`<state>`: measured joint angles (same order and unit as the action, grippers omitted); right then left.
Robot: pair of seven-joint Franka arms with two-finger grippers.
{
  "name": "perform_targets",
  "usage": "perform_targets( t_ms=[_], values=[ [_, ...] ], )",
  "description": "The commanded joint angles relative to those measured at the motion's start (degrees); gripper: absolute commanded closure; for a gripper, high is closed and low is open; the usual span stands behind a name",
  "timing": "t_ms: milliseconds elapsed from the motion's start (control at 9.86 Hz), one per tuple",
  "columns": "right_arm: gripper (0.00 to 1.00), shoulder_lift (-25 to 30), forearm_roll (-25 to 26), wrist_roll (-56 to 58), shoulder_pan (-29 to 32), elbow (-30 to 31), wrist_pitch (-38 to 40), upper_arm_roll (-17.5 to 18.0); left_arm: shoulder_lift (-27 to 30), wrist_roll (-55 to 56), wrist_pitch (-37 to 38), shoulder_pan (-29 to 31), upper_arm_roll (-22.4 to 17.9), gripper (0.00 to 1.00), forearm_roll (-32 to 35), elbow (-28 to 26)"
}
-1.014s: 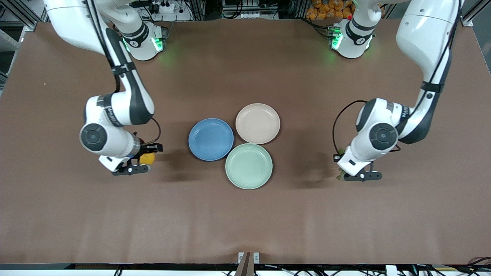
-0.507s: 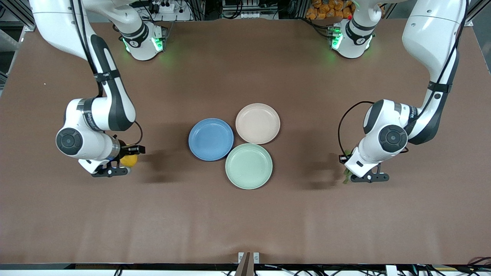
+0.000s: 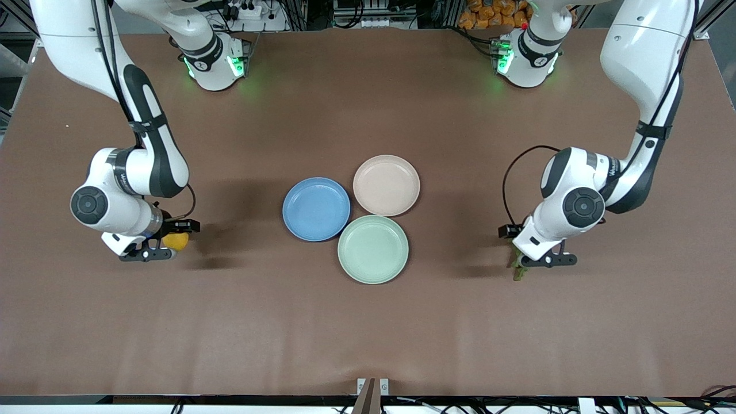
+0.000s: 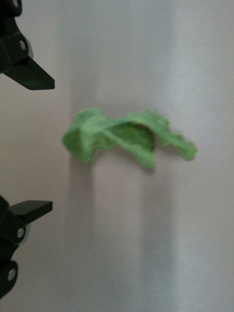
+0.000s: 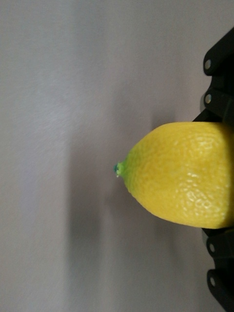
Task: Pick lemon and lettuce from blue and beige plates
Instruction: 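Lower the lettuce onto the table and open the left gripper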
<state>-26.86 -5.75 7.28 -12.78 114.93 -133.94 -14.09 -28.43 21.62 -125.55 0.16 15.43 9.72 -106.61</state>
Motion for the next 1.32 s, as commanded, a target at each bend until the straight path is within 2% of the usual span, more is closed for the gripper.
perform_targets(
  t_ms=[0, 101, 304, 406, 507, 812, 913, 1014, 1217],
  values=[
    [0.64, 0.85, 0.56, 1.23, 1.7, 5.29, -6.3, 0.64, 8.54, -1.4, -0.65, -0.6, 0.13, 0.0, -4.09, -9.64],
    [0.64, -0.11, 0.47, 1.24, 1.71, 6.52, -9.9, 0.64, 10.48, -1.4, -2.05, -0.77, 0.13, 0.0, -4.62, -12.72],
    [0.64, -1.78, 0.04, 1.24, 1.71, 7.41, -12.04, 0.73, 17.49, -4.28, -2.24, -0.78, 0.13, 0.0, -5.24, -20.27],
    [0.63, -2.4, -0.05, 1.24, 1.79, 7.41, -12.56, 0.73, 21.18, -4.91, -2.24, -0.86, -0.05, 0.0, -7.33, -22.57],
    [0.63, -2.84, -0.14, 1.15, 1.71, 7.32, -12.74, 0.82, 23.13, -6.4, -2.07, -1.47, -0.13, 0.0, -9.26, -22.51],
    [0.46, -3.64, -4.52, 1.15, 1.36, 6.8, -12.83, 0.91, 24.9, -6.24, -1.89, -4.11, -2.24, 0.0, -10.42, -16.29],
    [0.34, -3.72, -5.41, 1.15, 1.27, 6.45, -12.83, 0.99, 25.61, -5.98, -1.46, -4.03, -2.24, 0.0, -12.6, -13.39],
    [0.02, -3.81, -5.41, 0.81, 1.53, 5.57, -12.66, 0.99, 25.96, -5.8, 0.81, -4.12, -2.33, 0.0, -13.32, -9.54],
    [0.0, -3.03, -5.41, 0.89, 1.62, 4.95, -11.96, 0.91, 26.58, -5.71, 6.95, -3.94, -2.86, 0.0, -13.06, -1.98]
  ],
)
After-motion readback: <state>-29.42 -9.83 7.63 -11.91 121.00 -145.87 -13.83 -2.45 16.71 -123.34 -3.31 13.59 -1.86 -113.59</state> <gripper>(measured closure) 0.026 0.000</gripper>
